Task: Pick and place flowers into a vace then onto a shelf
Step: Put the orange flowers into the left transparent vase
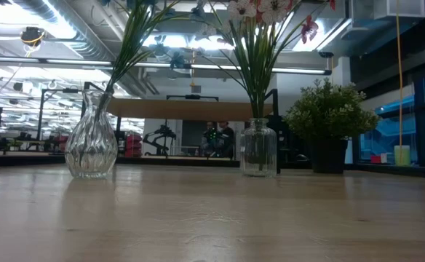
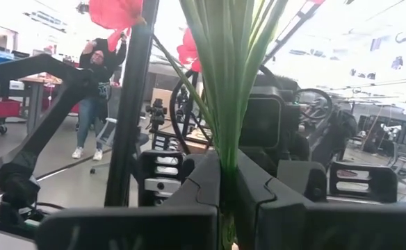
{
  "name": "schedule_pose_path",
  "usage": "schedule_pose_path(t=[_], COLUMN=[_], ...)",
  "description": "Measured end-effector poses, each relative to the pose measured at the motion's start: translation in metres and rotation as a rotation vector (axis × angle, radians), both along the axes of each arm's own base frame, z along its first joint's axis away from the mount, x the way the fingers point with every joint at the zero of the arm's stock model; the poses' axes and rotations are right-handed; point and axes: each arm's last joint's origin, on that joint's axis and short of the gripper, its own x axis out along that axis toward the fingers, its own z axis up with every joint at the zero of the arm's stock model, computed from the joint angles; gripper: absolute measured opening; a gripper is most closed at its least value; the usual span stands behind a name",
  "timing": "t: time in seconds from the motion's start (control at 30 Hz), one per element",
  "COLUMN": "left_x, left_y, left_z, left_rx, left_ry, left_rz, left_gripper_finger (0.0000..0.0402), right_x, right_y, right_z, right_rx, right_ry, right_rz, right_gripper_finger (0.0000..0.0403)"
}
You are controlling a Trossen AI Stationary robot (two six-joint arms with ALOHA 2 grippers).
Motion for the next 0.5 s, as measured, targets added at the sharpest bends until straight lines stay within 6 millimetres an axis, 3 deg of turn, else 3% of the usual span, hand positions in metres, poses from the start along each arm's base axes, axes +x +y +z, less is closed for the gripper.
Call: schedule_pose_path(t=[0.5], left_x=[-0.0008], left_y=[-0.0009], left_z=[0.0026], left_rx=[0.034], left_ry=[-0.031], left_rz=[-0.07], left_gripper_finger=[0.0031], right_x=[-0.0003], right_y=[0.0011], right_z=[-0.0004], right_rx=[-0.007], right_ry=[0.005], right_rz=[0.005], right_gripper_finger=[0.0011])
